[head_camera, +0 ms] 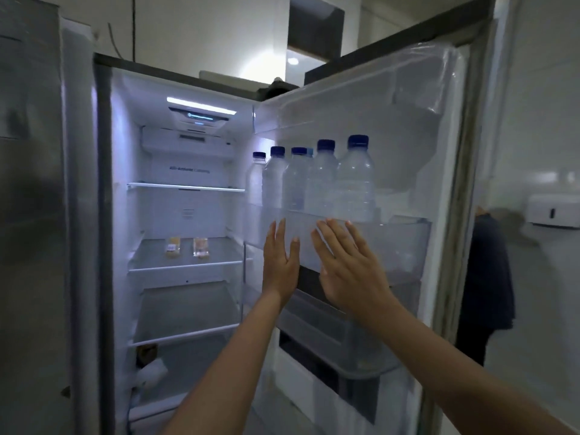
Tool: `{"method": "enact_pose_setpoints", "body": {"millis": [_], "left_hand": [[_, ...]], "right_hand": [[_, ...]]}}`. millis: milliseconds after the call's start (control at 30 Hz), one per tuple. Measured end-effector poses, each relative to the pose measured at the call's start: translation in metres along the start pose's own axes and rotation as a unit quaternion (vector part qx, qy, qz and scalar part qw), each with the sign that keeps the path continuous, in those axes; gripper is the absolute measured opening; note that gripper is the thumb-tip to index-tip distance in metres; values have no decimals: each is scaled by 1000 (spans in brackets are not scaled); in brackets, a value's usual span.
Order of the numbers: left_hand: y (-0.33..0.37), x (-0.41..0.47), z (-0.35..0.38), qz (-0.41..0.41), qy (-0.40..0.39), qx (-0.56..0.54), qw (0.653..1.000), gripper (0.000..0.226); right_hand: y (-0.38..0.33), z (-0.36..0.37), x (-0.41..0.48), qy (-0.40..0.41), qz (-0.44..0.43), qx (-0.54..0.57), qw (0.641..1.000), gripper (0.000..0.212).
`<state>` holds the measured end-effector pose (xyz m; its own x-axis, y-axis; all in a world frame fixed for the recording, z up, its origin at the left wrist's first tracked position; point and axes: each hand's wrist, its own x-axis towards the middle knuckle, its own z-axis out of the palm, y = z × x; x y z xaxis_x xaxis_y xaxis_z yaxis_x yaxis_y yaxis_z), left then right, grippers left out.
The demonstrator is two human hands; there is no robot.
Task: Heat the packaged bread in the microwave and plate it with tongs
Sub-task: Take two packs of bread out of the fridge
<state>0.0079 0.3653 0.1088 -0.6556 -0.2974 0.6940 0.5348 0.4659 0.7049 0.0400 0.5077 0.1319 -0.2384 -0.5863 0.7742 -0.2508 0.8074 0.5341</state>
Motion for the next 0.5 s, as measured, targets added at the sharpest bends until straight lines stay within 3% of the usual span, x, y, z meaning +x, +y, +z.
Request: {"method": "enact_pose_setpoints", "body": {"millis": [167,367,500], "left_hand": [[-35,30,31,112,-11,120,986,65],[-67,55,71,285,15,250,925,59],[-75,67,91,351,28,286,891,54]], "right_hand": [[26,41,-6,-36,59,-34,997,75],[63,82,-12,-25,160,13,987,90],[84,107,-17,-37,217,65,973,95]]}}
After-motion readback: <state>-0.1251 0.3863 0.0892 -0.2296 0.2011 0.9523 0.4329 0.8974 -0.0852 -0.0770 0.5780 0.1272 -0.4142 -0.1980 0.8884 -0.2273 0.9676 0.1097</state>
